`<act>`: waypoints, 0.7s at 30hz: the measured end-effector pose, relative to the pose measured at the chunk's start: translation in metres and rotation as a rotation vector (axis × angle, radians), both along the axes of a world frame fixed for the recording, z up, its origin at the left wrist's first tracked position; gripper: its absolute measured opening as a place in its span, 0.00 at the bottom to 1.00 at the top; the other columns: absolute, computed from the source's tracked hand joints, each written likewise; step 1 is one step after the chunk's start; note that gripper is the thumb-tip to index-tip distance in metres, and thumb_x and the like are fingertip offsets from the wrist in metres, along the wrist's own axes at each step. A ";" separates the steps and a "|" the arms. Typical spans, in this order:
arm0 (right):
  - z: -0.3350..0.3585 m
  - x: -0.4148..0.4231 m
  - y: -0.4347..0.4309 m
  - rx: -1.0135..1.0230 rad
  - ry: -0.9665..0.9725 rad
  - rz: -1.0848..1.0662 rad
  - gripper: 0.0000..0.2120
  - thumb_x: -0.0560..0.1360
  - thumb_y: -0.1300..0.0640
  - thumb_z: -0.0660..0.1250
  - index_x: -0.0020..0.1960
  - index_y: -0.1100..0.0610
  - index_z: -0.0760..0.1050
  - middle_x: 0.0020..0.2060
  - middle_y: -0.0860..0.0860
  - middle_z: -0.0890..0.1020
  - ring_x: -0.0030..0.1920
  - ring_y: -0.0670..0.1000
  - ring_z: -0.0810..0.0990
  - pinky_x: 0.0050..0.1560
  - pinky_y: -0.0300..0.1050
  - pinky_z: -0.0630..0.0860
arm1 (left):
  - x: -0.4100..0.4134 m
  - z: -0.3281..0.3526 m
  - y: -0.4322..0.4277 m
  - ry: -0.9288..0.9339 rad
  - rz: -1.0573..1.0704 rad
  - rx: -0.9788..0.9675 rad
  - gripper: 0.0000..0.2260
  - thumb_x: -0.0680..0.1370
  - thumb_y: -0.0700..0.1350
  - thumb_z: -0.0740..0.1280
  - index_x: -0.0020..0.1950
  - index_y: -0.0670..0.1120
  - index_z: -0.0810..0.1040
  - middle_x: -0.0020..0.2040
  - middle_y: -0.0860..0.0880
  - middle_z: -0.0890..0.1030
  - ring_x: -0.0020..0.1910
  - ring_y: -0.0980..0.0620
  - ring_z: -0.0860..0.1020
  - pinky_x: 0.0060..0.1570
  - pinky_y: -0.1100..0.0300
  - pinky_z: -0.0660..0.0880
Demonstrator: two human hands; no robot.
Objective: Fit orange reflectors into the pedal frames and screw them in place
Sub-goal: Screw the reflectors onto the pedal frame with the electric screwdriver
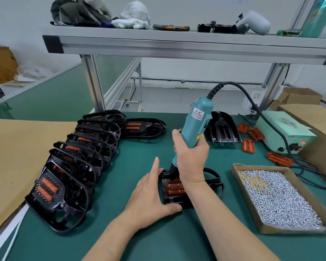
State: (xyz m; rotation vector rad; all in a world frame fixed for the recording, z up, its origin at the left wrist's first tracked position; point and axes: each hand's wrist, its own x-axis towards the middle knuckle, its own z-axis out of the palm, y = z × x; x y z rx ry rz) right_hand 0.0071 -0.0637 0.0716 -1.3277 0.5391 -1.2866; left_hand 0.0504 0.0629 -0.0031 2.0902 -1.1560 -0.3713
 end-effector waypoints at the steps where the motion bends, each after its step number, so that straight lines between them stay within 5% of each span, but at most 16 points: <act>1: -0.001 0.000 0.000 -0.014 0.003 0.002 0.11 0.69 0.48 0.74 0.40 0.52 0.75 0.31 0.49 0.77 0.31 0.51 0.74 0.35 0.45 0.73 | 0.000 0.000 0.000 0.002 0.003 -0.004 0.62 0.58 0.70 0.73 0.76 0.65 0.31 0.76 0.63 0.61 0.74 0.59 0.59 0.64 0.64 0.59; 15: -0.006 0.000 0.007 -0.031 0.019 0.037 0.14 0.68 0.45 0.74 0.38 0.51 0.72 0.29 0.44 0.75 0.30 0.47 0.71 0.34 0.40 0.72 | 0.001 -0.002 -0.002 -0.023 0.005 -0.014 0.61 0.57 0.71 0.73 0.77 0.62 0.34 0.67 0.73 0.60 0.71 0.62 0.62 0.62 0.67 0.60; 21: -0.003 -0.010 0.005 -0.022 0.003 0.079 0.14 0.70 0.44 0.75 0.40 0.52 0.74 0.30 0.51 0.77 0.32 0.52 0.74 0.36 0.42 0.74 | 0.001 -0.003 0.000 -0.029 -0.001 -0.004 0.61 0.57 0.71 0.72 0.77 0.62 0.34 0.68 0.74 0.59 0.72 0.62 0.60 0.63 0.68 0.59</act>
